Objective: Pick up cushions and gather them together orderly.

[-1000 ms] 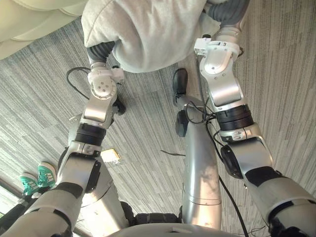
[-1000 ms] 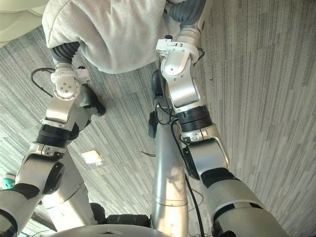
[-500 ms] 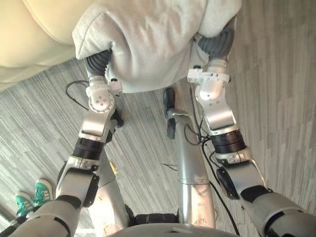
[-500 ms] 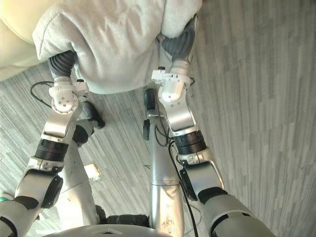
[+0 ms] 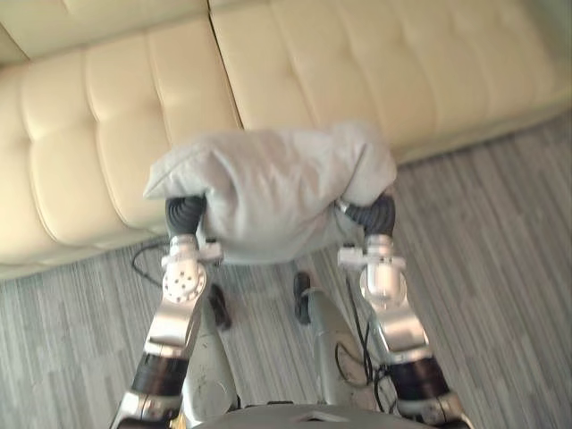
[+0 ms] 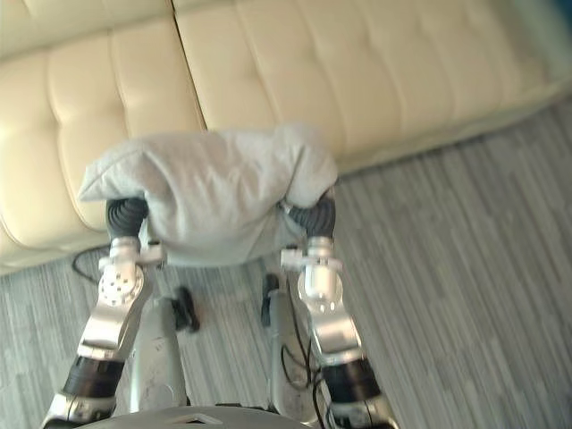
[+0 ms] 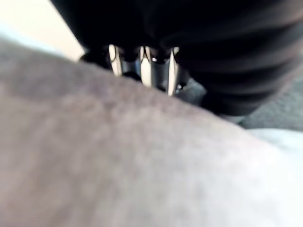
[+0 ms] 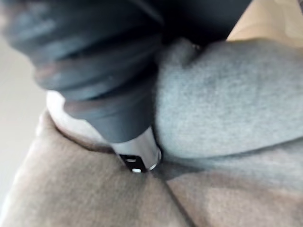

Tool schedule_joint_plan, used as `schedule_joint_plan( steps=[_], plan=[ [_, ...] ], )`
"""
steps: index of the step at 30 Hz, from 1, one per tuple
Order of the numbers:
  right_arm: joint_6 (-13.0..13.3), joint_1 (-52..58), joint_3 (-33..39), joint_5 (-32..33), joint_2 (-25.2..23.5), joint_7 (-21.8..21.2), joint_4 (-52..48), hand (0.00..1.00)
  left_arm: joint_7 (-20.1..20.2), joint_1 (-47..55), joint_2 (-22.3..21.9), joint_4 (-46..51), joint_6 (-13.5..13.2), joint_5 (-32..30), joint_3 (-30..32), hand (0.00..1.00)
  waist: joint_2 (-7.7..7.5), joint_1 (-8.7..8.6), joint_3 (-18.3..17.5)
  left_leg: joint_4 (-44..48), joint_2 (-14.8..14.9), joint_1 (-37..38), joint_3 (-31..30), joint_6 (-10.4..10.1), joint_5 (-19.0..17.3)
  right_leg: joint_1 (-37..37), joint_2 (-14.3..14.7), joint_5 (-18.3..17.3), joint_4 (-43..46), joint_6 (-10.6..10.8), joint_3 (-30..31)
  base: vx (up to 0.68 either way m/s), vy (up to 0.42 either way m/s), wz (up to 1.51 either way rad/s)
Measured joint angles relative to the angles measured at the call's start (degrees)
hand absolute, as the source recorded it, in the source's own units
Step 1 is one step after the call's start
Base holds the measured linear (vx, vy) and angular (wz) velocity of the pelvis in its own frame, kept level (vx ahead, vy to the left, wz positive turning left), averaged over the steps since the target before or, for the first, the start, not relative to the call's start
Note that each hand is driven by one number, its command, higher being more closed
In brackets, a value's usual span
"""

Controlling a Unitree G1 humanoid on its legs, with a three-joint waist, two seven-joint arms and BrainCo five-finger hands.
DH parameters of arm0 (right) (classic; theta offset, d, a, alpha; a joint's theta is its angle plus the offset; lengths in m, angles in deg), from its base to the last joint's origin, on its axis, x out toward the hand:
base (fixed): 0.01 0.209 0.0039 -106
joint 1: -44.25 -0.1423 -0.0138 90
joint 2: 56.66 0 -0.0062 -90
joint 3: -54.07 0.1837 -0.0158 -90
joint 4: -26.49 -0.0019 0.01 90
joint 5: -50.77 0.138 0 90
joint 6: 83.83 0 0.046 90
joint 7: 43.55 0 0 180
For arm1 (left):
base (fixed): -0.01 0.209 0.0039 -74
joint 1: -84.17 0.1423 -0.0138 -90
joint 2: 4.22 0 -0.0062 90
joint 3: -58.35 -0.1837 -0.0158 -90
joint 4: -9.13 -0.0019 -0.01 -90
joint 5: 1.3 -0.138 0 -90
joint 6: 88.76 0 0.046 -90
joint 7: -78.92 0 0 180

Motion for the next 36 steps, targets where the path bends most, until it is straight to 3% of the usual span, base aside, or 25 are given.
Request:
schedule_joint_plan(
  steps=[5, 8, 12, 16, 24, 26, 28, 30, 31, 32, 36],
  plan=[
    [1.19, 9.02, -0.84, 1.92, -1.52, -5.14, -0.12, 1.0, 2.94, 9.99, -0.08, 1.84, -1.15, 0.05, 0.07, 1.0, -0.05, 0.25, -6.33, -7.63, -1.86, 9.69, 1.46, -0.52, 1.15, 10.92, -1.33, 3.02, -10.06, -0.27, -2.52, 0.13, 0.051, 0.01],
    [1.23, 11.25, -0.5, 2.97, -1.9, -7.7, 1.12, 1.0, 4.76, 12.99, -0.2, 1.61, -1.44, 0.04, 0.34, 1.0, -0.01, 0.05, -9.54, -11.88, -3.42, 13.52, 0.8, -0.81, 2.86, 15.84, -1.21, 6.16, -16.88, 0.8, -2.53, 0.17, 0.026, -0.02],
    [1.62, 11.85, 1.12, 3.04, -1.99, -10.24, 7.0, 1.0, 7.68, 15.05, -0.8, -1.42, -1.45, 0.04, 0.7, 1.0, -0.25, -0.14, -10.74, -17.17, -5.65, 18.77, -0.11, -0.77, 4.0, 22.79, -1.54, 9.55, -24.6, 1.15, -2.56, 0.1, 0.038, 0.03],
    [1.57, 12.74, 1.39, 2.57, -2.06, -11.81, 9.8, 1.0, 8.93, 17.76, -1.32, -2.4, -1.41, 0.02, 1.09, 1.0, -0.39, -0.11, -12.04, -18.81, -6.9, 20.43, -0.01, -0.42, 4.51, 25.25, -2.19, 11.27, -27.52, 1.25, -2.32, 0.03, 0.044, 0.01],
    [1.56, 12.76, 1.73, 1.98, -4.2, -12.43, 10.35, 1.0, 10.11, 19.11, -1.27, -2.34, -1.41, 0.01, 2.22, 1.0, -1.16, 1.2, -12.11, -16.37, -7.57, 21.5, 1.46, 0.07, 2.16, 24.51, -2.98, 11.65, -26.63, 0.66, 0.67, -0.12, 0.065, -0.19],
    [1.56, 12.75, 1.81, 1.96, -4.23, -12.42, 10.38, 1.0, 10.14, 19.09, -1.25, -2.26, -1.41, 0.01, 2.22, 1.0, -1.31, 1.08, -12.14, -15.6, -7.79, 20.78, 1.14, 0.2, 1.85, 23.42, -3.17, 10.55, -25.27, -0.34, 0.61, -0.09, 0.059, -0.12],
    [1.56, 12.35, 1.81, 1.71, -4.21, -12.42, 10.82, 1.0, 10.14, 19.1, -1.29, -2.26, -1.41, 0.03, 2.29, 1.0, -1.13, 1.46, -12.44, -17.67, -8.89, 20.55, -1.05, 1.19, 2.43, 22.58, -3.37, 7.05, -24.77, -4.46, -1.02, -0.1, 0.099, -0.29],
    [1.56, 11.83, 1.82, 1.32, -4.34, -12.39, 11.35, 1.0, 10.13, 18.83, -1.21, -2.02, -1.43, 0.04, 2.42, 1.0, -1.46, 1.1, -12.78, -18.72, -9.04, 19.99, -1.04, 1.88, 3.33, 20.97, -4.66, 6.19, -20.12, -3.97, -3.89, -0.02, 0.001, 0.02],
    [1.56, 11.88, 1.8, 1.3, -4.27, -12.39, 11.43, 1.0, 10.13, 18.8, -1.08, -2.09, -1.42, 0.05, 2.44, 1.0, -2.95, 1.08, -13.25, -18.81, -10.52, 19.87, -1.46, 1.61, 3.49, 21.76, -5.71, 7.08, -20.26, -2.33, -4.12, 0.05, -0.041, 0.29],
    [1.53, 11.55, 2.0, 1.24, -4.1, -12.36, 11.62, 1.0, 10.12, 19.03, -1.36, -2.13, -1.31, 0.06, 2.32, 1.0, -2.7, 1.31, -13.41, -19.07, -10.74, 19.92, -1.83, 1.31, 3.7, 22.47, -5.8, 8.72, -22.27, 0.26, -4.28, 0.05, -0.026, 0.18],
    [1.52, 11.03, 1.97, 0.72, -4.15, -12.39, 11.85, 1.0, 10.11, 19.03, -1.73, -2.09, -1.34, 0.16, 2.74, 1.0, -1.86, 2.01, -14.16, -21.6, -10.71, 19.53, -1.89, 1.01, 5.7, 24.55, -4.84, 12.45, -29.26, 0.56, -5.07, 0.07, -0.022, 0.0]
  ],
)
